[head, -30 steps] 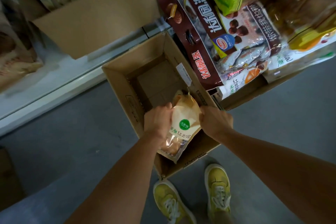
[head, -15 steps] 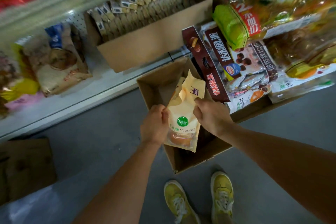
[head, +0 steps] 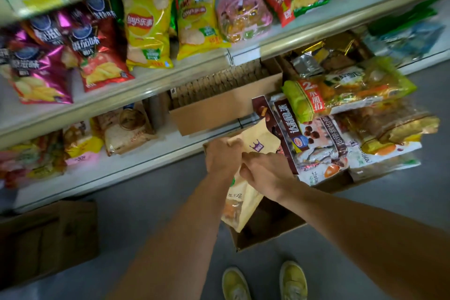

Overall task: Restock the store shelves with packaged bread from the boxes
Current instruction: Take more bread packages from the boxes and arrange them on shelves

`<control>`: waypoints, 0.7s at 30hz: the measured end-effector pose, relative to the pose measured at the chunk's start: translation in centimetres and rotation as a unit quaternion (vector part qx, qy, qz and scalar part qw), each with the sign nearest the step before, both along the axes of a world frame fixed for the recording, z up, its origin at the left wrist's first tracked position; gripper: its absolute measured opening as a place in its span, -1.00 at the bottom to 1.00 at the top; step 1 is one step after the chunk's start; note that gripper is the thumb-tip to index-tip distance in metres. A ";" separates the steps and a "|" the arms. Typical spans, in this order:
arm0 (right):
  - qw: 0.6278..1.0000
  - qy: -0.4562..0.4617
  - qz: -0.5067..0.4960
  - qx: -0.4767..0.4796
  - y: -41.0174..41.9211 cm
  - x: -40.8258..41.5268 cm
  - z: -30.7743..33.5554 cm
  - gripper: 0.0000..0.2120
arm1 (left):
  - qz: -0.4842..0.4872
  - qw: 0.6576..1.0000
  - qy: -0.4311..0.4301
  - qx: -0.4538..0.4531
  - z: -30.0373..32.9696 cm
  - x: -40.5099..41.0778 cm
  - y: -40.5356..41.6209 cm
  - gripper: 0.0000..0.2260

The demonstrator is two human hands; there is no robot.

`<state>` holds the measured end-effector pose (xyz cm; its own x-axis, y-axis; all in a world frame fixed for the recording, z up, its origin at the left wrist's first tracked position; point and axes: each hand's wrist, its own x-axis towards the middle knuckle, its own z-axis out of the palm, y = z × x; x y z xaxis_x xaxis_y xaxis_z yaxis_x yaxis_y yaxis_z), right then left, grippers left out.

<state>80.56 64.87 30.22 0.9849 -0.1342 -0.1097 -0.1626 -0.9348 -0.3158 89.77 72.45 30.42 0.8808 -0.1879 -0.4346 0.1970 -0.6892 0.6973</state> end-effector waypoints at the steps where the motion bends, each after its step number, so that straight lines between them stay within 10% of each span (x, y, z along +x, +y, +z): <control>1: 1.000 -0.015 0.013 0.013 -0.1 -0.1 1.1 -0.74 | 0.010 1.000 -0.008 -0.003 1.1 0.0 0.1 -0.79; 13: 0.956 -0.030 -0.213 0.200 -8.0 -0.6 14.1 -0.78 | 0.152 0.973 -0.053 -0.164 17.2 2.3 2.6 -0.77; 21: 0.923 -0.028 -0.141 0.357 -4.3 1.3 24.0 -0.64 | 0.052 0.981 -0.182 -0.033 28.5 1.9 2.6 -0.70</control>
